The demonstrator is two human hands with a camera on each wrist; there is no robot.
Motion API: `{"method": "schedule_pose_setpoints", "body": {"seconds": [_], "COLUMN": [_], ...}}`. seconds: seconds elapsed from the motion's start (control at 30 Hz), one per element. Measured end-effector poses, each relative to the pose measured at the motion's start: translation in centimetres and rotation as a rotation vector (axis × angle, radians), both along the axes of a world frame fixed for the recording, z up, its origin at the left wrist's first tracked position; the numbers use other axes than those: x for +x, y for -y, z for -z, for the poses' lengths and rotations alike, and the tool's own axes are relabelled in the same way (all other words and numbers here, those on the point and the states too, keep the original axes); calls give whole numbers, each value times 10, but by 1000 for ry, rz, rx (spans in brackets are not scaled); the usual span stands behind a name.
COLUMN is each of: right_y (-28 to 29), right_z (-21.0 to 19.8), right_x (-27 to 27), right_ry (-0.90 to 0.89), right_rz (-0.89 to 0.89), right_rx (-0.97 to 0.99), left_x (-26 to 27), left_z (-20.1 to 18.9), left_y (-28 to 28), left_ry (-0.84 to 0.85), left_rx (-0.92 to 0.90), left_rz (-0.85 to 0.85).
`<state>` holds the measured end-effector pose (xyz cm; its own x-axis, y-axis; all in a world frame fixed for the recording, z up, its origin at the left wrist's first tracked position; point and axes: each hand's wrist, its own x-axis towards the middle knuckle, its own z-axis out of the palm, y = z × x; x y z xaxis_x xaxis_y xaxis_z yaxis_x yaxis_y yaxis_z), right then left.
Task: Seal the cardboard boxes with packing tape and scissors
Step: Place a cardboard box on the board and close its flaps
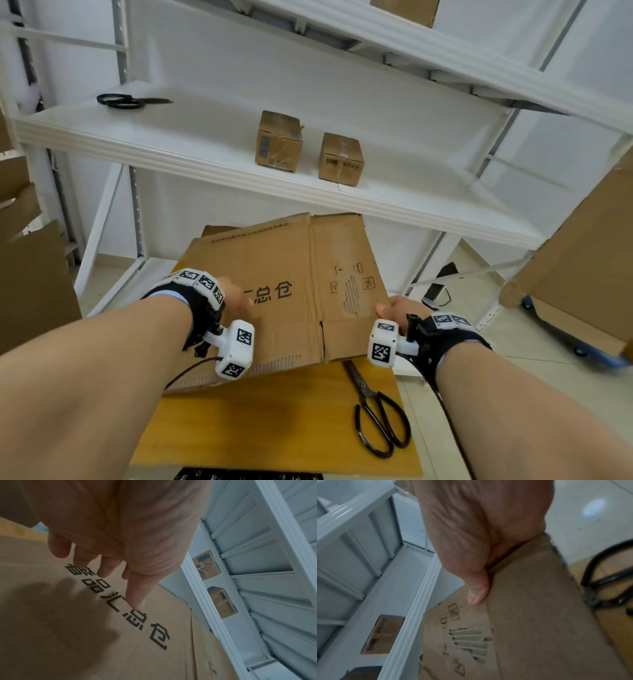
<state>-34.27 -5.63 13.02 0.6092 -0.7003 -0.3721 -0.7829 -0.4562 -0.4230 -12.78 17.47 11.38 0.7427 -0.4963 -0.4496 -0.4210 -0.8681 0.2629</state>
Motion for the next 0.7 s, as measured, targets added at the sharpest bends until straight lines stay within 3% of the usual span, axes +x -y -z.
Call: {"method": "schedule_pose_setpoints", "body": {"seconds": [0.23, 0.4, 0.5, 0.6, 0.7], "right_y": [-2, -9, -5, -4, -9], "right_z": [-1, -3, -6, -7, -6], "right_x": [-19, -29, -30, -32, -32], "right_ry": [196, 331, 366, 428, 441], "right_rz": [59, 25, 17, 46, 56], "right_rx": [99, 171, 216, 310, 377], "left_x": [16, 34, 34, 39, 47], "left_z": [-4, -20, -42, -73, -106], "left_y": [-3, -4, -10, -17, -22], "left_ry": [35, 39, 187, 375, 445], "left_rx": [-63, -374, -611, -777, -833], "left_rz": [-86, -256, -391, -386, -324]}}
